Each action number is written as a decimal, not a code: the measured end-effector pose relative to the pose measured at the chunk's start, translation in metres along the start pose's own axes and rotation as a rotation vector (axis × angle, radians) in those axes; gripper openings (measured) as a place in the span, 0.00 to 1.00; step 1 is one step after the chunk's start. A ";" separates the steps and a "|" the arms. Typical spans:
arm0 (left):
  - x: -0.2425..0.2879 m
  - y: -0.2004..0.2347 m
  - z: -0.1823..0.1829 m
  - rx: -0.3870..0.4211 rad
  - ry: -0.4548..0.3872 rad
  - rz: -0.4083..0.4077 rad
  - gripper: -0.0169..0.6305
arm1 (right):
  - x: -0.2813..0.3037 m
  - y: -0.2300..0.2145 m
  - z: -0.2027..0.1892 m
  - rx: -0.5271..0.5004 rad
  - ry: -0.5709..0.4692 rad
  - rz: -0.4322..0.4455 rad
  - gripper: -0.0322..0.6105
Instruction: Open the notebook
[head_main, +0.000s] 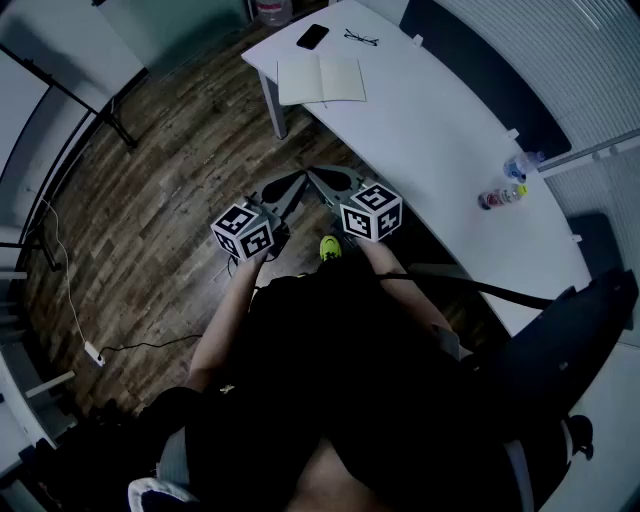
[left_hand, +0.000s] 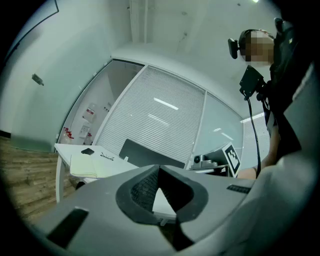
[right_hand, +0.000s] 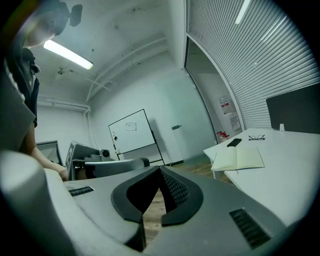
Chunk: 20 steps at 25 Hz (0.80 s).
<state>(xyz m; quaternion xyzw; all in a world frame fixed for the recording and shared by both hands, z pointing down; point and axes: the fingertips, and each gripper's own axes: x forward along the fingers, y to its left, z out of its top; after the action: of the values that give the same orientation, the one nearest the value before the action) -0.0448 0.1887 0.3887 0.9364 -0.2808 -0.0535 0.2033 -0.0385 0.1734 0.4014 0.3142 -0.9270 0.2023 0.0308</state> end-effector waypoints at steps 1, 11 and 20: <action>-0.006 -0.003 -0.001 0.001 0.000 -0.003 0.04 | -0.001 0.007 -0.002 0.001 -0.002 -0.001 0.08; -0.044 -0.049 -0.023 -0.012 0.005 -0.037 0.04 | -0.034 0.054 -0.028 0.029 -0.016 -0.028 0.08; -0.055 -0.072 -0.018 -0.004 -0.039 -0.009 0.04 | -0.051 0.074 -0.021 -0.055 -0.037 -0.011 0.07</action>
<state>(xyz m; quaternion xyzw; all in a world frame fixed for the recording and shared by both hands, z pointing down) -0.0504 0.2795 0.3746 0.9360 -0.2806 -0.0730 0.1994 -0.0430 0.2638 0.3852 0.3218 -0.9310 0.1708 0.0232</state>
